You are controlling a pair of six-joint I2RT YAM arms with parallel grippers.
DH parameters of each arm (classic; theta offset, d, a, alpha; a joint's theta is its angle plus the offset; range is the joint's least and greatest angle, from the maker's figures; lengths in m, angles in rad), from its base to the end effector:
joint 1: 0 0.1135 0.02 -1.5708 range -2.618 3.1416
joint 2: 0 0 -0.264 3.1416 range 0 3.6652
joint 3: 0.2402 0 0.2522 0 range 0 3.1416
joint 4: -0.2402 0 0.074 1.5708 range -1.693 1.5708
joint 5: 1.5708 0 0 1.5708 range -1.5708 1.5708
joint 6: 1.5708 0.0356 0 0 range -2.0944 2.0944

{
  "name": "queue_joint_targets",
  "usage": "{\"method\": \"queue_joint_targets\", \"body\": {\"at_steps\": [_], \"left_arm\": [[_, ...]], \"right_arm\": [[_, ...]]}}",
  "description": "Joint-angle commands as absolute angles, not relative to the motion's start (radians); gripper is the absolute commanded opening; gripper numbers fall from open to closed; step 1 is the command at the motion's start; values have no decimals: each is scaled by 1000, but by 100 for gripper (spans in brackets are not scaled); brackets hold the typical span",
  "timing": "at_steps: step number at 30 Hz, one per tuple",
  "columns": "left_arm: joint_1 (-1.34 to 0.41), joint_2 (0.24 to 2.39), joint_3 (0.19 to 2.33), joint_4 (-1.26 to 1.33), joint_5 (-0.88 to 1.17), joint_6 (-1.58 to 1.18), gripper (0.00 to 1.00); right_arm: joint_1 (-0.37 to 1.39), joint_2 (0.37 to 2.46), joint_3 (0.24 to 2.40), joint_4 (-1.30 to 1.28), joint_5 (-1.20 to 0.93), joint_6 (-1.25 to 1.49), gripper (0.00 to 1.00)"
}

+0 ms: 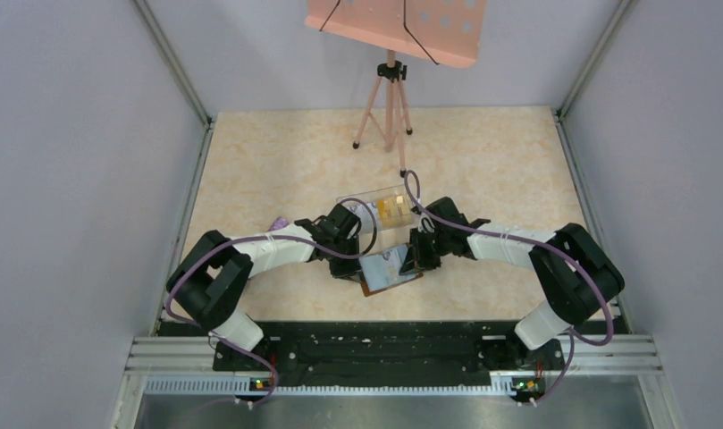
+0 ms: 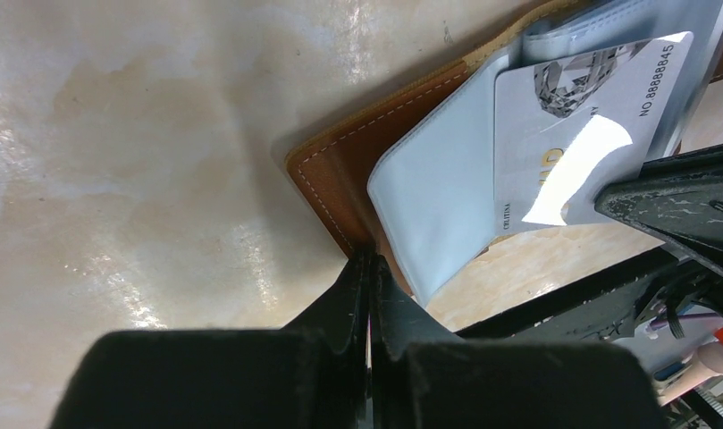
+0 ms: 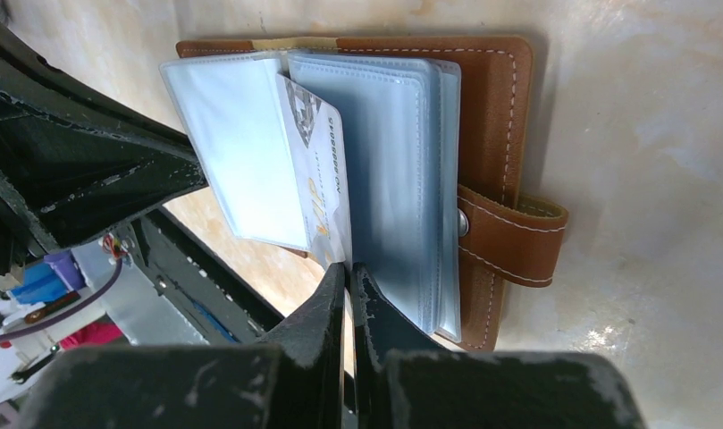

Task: Put the credit cards into the card holder
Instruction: Insert the credit card into the card holder.

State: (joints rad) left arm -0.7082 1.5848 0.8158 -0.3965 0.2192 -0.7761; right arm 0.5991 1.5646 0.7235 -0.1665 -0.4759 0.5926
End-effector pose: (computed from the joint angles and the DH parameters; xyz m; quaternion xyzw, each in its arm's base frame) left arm 0.2109 -0.1908 0.1503 -0.0110 0.9738 -0.2142 0.0750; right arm 0.2243 0.1729 0.1456 -0.0685 0.9333 0.3390 0.0965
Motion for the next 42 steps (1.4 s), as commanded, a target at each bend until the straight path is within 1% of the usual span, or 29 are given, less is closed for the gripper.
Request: {"method": "queue_joint_targets", "body": {"at_steps": [1,7,15,25,34,42], "left_arm": [[-729,1640,793,-411,165,-766,0],[-735,1638,792,-409,163,-770,0],[-742,1637,786,-409,158,-776,0],[-749,1639,787,-411,159,-781,0],[-749,1648,791,-413,160,-776,0],[-749,1651,795,-418,157,-775,0]], "right_arm": [[597,1553,708,-176,-485,591,0],[597,1552,700,-187,-504,581,0],[602,1636,727,-158,-573,570,0],[608,1663,737,-94,-597,600,0],[608,1690,801,-114,-578,566,0],[633,1708,797,-117,-600,580,0]]}}
